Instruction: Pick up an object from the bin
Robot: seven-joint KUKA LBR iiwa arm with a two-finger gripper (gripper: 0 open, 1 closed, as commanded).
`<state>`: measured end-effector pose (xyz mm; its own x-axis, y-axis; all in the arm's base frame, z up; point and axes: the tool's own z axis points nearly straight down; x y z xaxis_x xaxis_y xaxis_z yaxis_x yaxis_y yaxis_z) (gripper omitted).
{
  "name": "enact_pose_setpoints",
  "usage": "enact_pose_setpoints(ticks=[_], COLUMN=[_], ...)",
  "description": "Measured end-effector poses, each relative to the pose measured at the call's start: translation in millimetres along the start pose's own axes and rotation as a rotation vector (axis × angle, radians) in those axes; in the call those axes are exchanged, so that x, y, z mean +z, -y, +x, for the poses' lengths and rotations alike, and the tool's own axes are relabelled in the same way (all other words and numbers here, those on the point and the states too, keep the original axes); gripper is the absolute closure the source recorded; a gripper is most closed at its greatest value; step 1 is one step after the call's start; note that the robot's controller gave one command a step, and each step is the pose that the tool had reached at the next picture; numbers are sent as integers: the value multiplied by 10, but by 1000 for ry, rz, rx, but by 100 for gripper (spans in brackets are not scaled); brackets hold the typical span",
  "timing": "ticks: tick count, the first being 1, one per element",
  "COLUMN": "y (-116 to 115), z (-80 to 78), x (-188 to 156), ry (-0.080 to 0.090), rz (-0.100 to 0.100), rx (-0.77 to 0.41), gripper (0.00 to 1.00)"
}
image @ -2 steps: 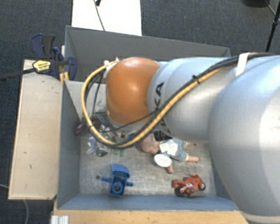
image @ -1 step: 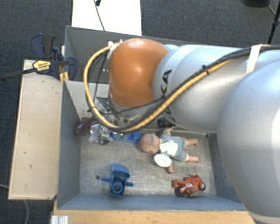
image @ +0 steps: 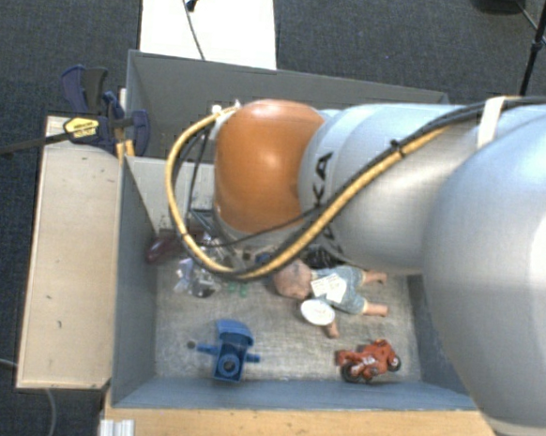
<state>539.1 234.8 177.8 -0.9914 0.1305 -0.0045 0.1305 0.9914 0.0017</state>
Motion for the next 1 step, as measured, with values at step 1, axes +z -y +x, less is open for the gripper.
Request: enact_pose_setpoints(ticks=[1], y=[-26], z=[-5], x=[-335], ry=[-11], rz=[5], rx=[-6], gripper=[100])
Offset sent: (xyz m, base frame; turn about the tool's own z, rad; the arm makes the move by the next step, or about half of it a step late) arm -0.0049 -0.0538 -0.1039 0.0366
